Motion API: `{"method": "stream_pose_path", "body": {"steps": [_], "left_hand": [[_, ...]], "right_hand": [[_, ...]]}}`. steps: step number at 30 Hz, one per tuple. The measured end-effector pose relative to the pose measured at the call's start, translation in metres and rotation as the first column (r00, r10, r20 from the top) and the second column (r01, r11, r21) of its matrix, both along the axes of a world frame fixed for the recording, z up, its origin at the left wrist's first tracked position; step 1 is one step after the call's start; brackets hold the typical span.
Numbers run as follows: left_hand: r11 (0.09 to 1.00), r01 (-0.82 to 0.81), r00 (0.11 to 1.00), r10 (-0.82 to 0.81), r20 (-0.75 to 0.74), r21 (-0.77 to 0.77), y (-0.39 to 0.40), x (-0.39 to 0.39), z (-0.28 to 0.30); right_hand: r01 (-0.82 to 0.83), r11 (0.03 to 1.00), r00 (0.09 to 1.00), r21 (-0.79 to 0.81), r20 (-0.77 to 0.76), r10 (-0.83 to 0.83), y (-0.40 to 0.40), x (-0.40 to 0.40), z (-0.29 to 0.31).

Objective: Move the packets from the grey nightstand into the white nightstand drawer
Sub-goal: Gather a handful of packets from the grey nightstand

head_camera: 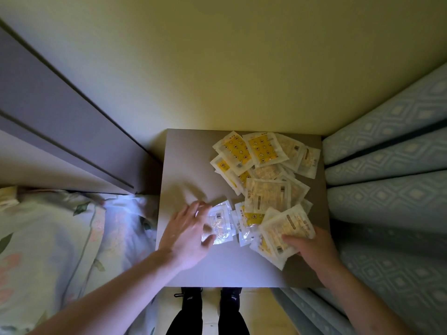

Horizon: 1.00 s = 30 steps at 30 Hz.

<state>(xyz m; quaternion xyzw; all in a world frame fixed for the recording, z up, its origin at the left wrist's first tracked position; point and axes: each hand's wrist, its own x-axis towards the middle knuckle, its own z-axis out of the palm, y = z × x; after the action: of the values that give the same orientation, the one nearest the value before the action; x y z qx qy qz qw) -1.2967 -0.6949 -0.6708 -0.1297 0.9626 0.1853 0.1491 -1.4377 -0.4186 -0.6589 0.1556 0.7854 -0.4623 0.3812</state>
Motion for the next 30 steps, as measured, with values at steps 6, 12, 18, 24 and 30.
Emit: {"method": "stream_pose_path", "body": {"steps": [6, 12, 18, 24, 30], "left_hand": [[0.988, -0.155, 0.979, 0.154, 0.135, -0.003, 0.017, -0.018, -0.008], [0.971, -0.235, 0.952, 0.238, 0.192, -0.038, 0.008, -0.013, -0.007], [0.894, -0.429, 0.885, 0.386, 0.261, 0.133, -0.006, 0.007, 0.001], [0.756, -0.568, 0.82, 0.487, 0.302, 0.324, -0.014, 0.022, 0.011], [0.717, -0.591, 0.806, 0.528, 0.266, 0.37, -0.018, 0.021, 0.023]], "right_hand": [[-0.097, 0.988, 0.995, 0.123, -0.025, 0.101, 0.005, 0.008, -0.008], [-0.036, 0.997, 0.995, 0.069, -0.086, 0.042, -0.007, 0.003, 0.004], [-0.128, 0.987, 0.981, 0.096, -0.131, 0.14, -0.031, -0.028, 0.015], [-0.302, 0.953, 0.953, 0.026, -0.028, 0.303, -0.047, -0.055, 0.025], [-0.377, 0.904, 0.881, 0.201, -0.222, 0.417, -0.066, -0.064, 0.02]]}}
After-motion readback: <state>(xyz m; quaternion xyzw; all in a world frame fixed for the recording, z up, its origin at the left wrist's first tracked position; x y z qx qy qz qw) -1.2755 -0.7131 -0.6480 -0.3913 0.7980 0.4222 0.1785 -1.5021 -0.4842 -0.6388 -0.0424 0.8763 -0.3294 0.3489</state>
